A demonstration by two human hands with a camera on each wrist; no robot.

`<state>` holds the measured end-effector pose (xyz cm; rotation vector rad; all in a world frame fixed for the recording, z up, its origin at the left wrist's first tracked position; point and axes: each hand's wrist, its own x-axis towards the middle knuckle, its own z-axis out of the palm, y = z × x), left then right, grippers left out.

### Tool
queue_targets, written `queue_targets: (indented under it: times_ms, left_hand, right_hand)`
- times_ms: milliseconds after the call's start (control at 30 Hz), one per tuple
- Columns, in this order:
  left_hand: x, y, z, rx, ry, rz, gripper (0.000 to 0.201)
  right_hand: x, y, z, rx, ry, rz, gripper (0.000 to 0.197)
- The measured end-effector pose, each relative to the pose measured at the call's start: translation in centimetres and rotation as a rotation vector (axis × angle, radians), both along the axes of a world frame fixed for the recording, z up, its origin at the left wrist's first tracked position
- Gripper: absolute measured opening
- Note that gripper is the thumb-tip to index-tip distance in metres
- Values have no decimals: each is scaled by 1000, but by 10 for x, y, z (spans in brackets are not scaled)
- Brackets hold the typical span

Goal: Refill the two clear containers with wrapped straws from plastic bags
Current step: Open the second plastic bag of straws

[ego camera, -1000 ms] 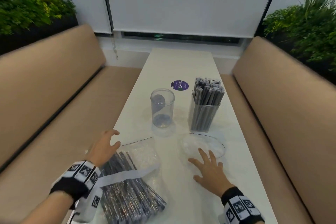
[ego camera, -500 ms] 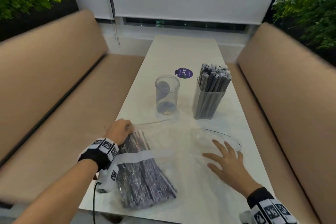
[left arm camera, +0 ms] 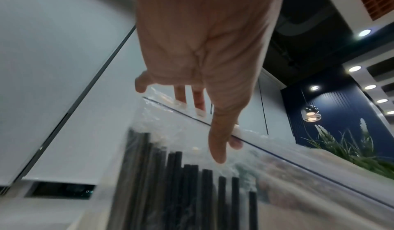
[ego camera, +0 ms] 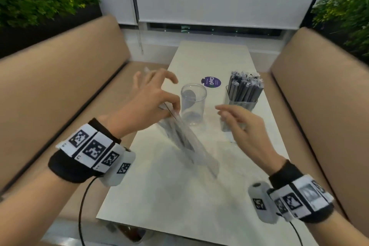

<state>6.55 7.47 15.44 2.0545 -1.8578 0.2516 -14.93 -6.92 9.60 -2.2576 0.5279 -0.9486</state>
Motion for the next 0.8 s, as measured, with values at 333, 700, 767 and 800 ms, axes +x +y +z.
queue_targets:
  times_ms: [333, 700, 767, 800]
  left_hand:
    - [-41, 4, -54, -377, 1073, 227, 16]
    - [-18, 9, -31, -193, 1496, 334, 7]
    - [-21, 9, -30, -205, 1480, 359, 6]
    - [-23, 8, -29, -215, 1467, 384, 10]
  right_hand:
    - [64, 59, -22, 316, 52, 168, 21]
    - [72, 68, -20, 306, 82, 192, 32]
    - [73, 67, -18, 348, 83, 218, 37]
    - [74, 67, -17, 368, 83, 238, 35]
